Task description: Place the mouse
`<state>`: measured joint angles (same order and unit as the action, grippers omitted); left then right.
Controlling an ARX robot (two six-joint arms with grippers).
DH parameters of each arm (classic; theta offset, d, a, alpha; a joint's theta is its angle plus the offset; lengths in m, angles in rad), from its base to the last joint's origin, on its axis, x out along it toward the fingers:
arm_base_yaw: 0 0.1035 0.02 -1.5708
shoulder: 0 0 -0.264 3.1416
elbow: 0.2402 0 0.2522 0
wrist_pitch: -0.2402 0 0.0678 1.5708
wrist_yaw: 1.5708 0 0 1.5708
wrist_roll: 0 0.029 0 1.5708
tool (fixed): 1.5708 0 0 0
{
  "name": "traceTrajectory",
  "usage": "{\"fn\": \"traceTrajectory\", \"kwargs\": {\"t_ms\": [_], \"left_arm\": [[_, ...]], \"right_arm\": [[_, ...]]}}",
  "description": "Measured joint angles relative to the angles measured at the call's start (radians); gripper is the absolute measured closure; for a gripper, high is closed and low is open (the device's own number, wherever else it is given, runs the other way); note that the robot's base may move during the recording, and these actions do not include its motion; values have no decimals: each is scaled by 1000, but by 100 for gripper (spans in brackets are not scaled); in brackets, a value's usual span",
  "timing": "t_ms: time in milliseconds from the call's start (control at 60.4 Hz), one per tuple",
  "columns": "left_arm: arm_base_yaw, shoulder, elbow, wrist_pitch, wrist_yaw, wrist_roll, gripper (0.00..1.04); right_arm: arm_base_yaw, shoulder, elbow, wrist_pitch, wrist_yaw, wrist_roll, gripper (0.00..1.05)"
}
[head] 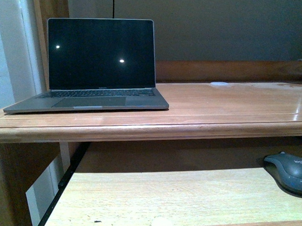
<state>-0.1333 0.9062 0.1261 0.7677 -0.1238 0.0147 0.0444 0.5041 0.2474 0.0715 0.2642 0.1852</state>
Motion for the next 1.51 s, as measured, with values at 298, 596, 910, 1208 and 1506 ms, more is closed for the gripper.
{"fn": "traceTrajectory", "kwargs": {"t_ms": [298, 596, 910, 1208, 1506], "left_arm": [[118, -179, -82, -84, 116, -9, 102], [129, -351, -120, -224, 124, -9, 102], [129, -507, -120, -370, 124, -9, 102], [129, -610, -120, -471, 124, -9, 102], [129, -685, -120, -546, 124, -9, 102]], "right_arm": [[203, 645, 370, 153, 81, -167, 7], [225, 878, 517, 111, 116, -266, 7], [195, 1030, 578, 111, 135, -270, 7], [123, 1114, 645, 98, 146, -236, 7], [82, 1101, 647, 34, 27, -126, 34]]}}
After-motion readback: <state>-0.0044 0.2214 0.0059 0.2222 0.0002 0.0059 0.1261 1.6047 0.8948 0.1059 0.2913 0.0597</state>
